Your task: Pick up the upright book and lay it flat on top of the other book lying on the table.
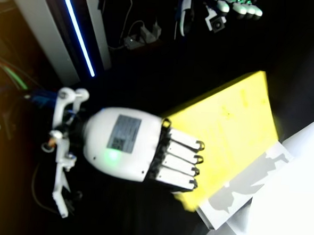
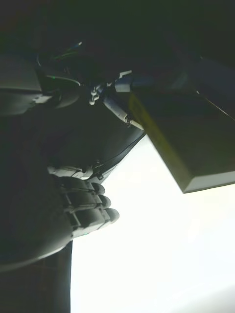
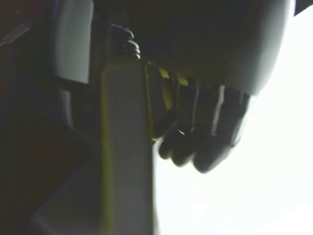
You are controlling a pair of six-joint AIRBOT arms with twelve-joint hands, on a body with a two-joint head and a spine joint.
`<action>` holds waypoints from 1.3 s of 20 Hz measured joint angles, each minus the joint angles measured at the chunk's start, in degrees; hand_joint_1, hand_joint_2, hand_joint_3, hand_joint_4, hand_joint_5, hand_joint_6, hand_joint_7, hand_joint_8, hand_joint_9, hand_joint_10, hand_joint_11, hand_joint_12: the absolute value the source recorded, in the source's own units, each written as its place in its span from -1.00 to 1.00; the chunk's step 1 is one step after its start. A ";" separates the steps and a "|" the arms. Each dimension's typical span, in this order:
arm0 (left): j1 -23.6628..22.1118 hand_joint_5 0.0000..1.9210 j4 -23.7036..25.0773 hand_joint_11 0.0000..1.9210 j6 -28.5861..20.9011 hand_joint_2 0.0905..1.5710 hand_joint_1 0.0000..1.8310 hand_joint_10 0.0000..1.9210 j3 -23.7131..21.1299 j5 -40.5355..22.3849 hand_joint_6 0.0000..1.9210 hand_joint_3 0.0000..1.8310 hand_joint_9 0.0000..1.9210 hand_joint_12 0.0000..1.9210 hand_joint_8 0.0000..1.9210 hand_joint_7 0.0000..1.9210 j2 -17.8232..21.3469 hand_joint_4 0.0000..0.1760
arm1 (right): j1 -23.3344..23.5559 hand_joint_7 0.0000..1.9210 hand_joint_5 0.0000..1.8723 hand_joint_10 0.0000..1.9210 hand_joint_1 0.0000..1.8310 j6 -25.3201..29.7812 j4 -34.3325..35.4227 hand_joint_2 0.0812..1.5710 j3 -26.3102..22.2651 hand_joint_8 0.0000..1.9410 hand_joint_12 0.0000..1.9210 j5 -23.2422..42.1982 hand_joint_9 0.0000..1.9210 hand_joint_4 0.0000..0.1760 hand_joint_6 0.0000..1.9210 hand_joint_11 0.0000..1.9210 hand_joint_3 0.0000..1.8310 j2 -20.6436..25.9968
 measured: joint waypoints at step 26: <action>2.45 -1.00 -2.47 -1.00 -0.02 0.46 -0.43 -1.00 -0.98 -1.05 -1.00 -0.99 -1.00 -1.00 -1.00 -1.00 0.17 0.54 | -0.37 -1.00 -1.00 -1.00 -0.86 23.74 -11.78 0.41 -10.05 -1.00 -0.94 6.49 -1.00 -1.00 -1.00 -1.00 -1.00 13.00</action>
